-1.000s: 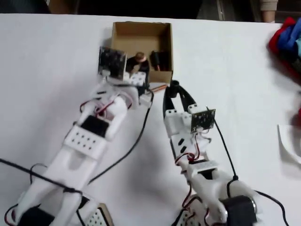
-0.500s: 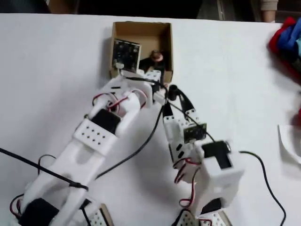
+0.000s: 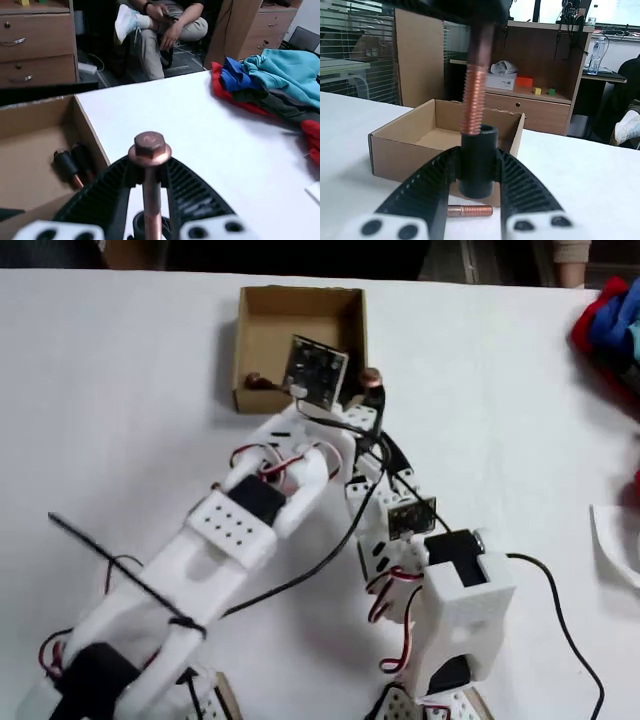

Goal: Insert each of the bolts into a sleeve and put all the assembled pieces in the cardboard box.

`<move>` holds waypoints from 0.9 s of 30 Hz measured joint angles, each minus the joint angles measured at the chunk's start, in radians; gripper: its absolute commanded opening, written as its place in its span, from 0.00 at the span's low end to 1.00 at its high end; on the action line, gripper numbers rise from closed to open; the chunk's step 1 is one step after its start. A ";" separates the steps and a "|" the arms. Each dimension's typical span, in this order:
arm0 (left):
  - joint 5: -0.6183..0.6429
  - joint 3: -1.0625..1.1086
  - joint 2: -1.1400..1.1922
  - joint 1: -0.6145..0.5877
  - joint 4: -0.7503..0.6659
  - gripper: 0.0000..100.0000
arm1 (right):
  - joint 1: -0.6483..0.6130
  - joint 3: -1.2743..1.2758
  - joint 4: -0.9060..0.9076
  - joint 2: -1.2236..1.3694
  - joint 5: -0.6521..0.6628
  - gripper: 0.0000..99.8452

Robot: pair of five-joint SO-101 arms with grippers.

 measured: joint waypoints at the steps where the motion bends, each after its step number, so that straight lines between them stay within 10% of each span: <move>1: -0.015 -0.003 0.018 0.000 -0.017 0.02 | -0.002 0.000 0.000 0.000 0.000 0.02; 27: -0.041 -0.163 0.061 -0.002 0.046 0.02 | 0.002 0.000 -0.003 0.002 0.002 0.02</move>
